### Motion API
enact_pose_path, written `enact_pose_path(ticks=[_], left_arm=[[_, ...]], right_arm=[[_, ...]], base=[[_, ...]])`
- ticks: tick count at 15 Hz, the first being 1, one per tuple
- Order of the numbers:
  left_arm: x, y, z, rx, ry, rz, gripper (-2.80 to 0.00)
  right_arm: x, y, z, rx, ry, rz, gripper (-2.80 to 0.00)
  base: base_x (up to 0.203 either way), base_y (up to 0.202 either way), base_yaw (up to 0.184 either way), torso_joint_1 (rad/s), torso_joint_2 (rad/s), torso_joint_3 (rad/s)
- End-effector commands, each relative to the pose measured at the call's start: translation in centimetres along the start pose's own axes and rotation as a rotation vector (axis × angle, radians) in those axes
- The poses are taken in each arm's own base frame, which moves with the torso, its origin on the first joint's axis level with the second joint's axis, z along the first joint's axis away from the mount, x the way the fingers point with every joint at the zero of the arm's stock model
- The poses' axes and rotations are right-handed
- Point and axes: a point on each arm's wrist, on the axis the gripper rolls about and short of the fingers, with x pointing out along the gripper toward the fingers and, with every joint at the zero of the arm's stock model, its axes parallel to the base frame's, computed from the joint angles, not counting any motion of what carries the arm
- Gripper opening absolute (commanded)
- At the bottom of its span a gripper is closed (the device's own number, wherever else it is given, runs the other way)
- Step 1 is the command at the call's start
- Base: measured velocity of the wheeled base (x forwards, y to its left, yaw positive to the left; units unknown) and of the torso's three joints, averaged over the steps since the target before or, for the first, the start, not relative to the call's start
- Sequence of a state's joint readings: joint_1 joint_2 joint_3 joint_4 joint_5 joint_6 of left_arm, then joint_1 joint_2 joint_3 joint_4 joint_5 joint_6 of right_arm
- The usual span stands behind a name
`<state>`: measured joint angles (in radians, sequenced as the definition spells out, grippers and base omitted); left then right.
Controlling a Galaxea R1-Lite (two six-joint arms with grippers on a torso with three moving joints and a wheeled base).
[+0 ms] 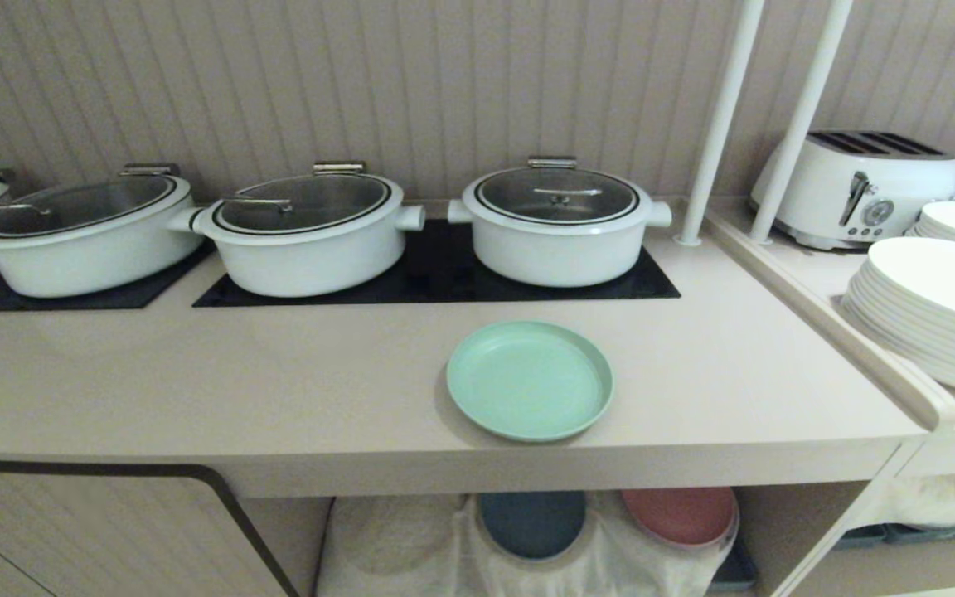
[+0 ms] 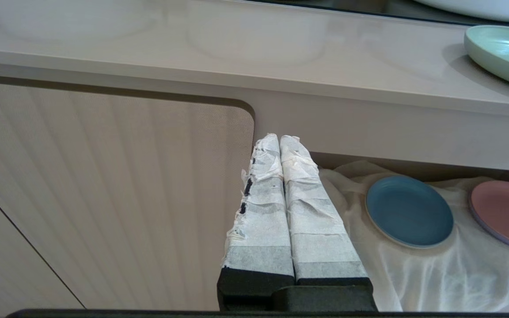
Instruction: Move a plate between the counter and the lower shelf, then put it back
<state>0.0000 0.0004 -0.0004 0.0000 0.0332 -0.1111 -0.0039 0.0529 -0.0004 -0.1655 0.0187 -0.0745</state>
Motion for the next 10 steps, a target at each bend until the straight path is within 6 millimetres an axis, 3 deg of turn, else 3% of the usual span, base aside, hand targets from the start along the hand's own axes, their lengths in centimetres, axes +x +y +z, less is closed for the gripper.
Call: enact_pose_path(ticks=[1, 10], left_arm=[[0.0, 0.0, -0.01, -0.001, 0.0, 0.001, -2.8], [0.0, 0.0, -0.01, -0.001, 0.0, 0.001, -2.8]], right_arm=[[-0.5, 0.03, -0.11, 0.0, -0.048, 0.002, -2.8], [-0.49, 0.02, -0.13, 0.035, -0.046, 0.003, -2.8]], base=[[0.0, 0.0, 0.0, 0.0, 0.0, 0.0], [0.0, 0.0, 0.0, 0.0, 0.0, 0.0]])
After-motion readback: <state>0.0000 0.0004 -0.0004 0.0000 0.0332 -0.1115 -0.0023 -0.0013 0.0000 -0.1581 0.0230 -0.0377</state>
